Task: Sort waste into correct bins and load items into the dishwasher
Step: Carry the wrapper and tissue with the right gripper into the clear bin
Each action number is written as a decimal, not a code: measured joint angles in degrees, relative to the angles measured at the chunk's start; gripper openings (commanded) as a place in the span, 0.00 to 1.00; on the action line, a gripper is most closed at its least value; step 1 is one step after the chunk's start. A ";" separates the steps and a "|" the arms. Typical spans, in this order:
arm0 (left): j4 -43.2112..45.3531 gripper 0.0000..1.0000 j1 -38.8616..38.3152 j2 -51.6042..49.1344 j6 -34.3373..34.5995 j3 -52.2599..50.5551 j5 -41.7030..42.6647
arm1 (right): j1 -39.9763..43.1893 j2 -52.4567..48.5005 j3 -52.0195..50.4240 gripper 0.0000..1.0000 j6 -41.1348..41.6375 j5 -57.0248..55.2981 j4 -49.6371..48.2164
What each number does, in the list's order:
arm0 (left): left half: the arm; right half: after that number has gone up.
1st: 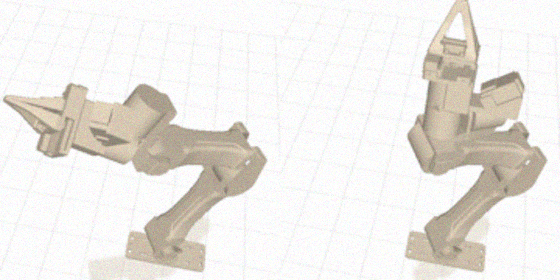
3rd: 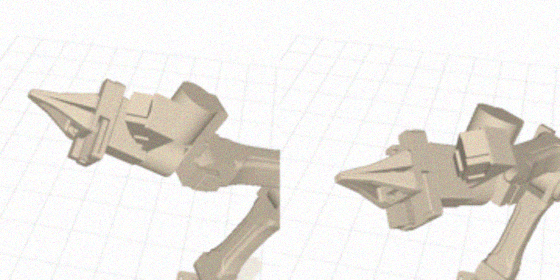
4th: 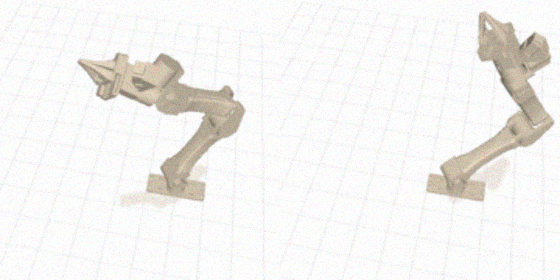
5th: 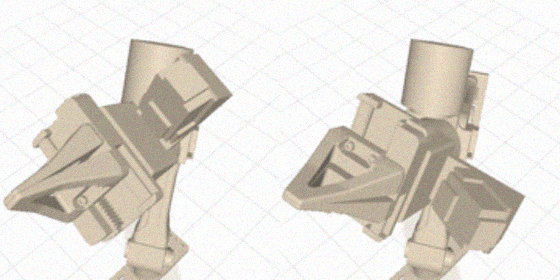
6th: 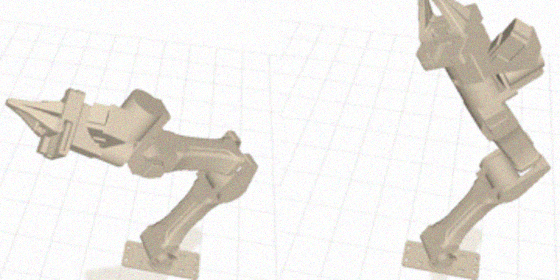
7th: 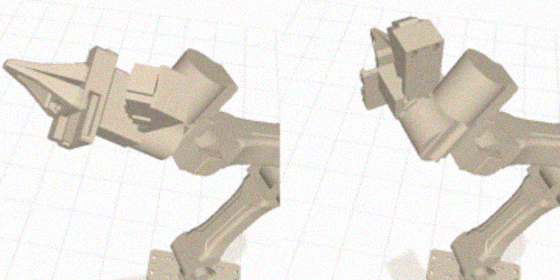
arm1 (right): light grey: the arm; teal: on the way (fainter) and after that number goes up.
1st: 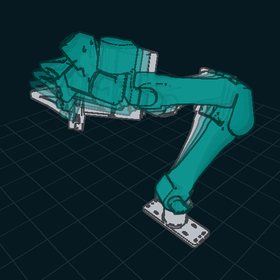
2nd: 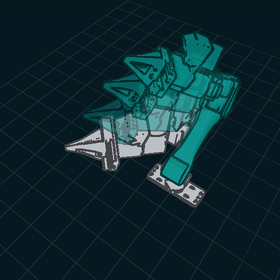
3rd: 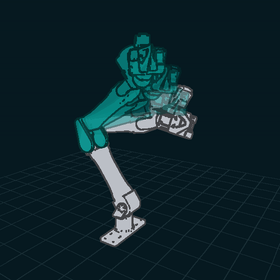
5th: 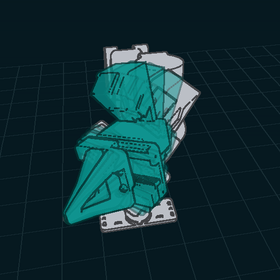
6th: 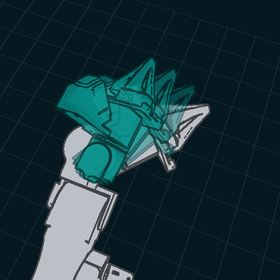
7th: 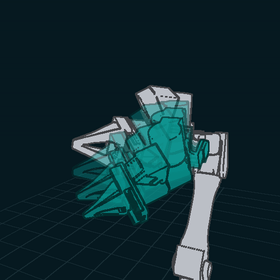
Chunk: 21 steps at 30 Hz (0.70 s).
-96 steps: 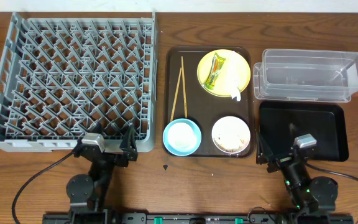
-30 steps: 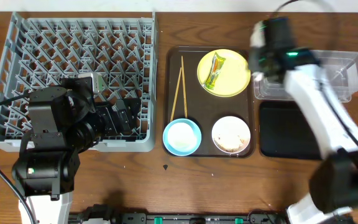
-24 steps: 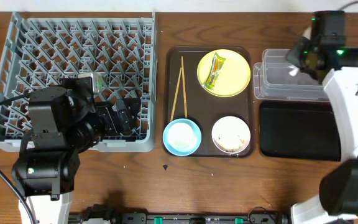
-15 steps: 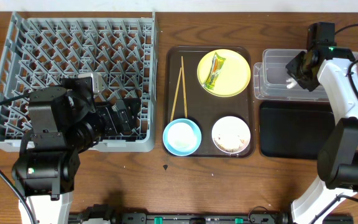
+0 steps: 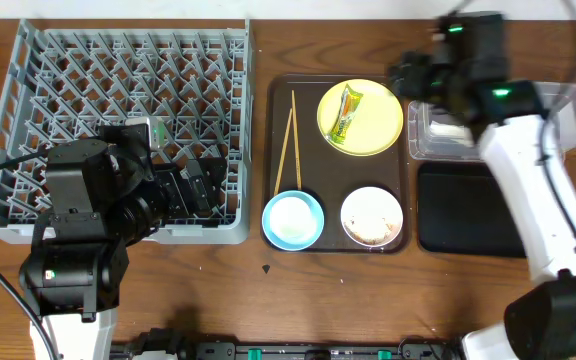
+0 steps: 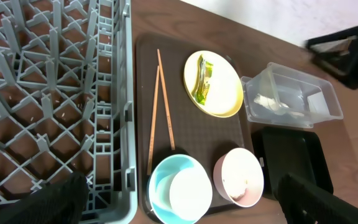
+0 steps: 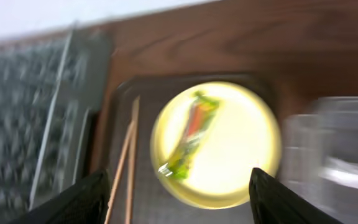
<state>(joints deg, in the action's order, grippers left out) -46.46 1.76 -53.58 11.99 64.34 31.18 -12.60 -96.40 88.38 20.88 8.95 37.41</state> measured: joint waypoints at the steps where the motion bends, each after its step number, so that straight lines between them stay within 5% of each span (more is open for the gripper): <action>1: 0.00 0.98 0.00 0.00 0.00 0.00 0.00 | -2.47 -0.83 0.00 0.73 -0.85 -1.31 -0.44; 6: 0.00 0.98 0.00 0.00 0.00 0.00 0.00 | -9.64 -9.68 0.00 0.80 -3.58 -9.29 -7.34; 13: -0.02 0.98 0.00 0.00 0.00 -0.02 0.00 | -10.01 -23.50 -0.04 0.75 -4.22 -15.26 -16.76; 17: 0.00 0.98 0.00 0.00 0.00 0.00 0.00 | -9.97 -28.17 -0.04 0.47 -4.68 -16.26 -18.40; 20: -0.02 0.98 0.00 0.00 0.00 0.00 0.00 | -9.97 -30.56 -0.07 0.07 -5.05 -16.48 -17.84; 21: -0.02 0.98 0.00 0.00 0.00 0.00 0.00 | -9.97 -30.80 -0.09 0.01 -4.98 -16.85 -17.99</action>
<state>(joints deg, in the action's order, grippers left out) -46.48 1.76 -53.58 11.99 64.34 31.18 -22.57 -127.20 88.29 15.90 -7.90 19.42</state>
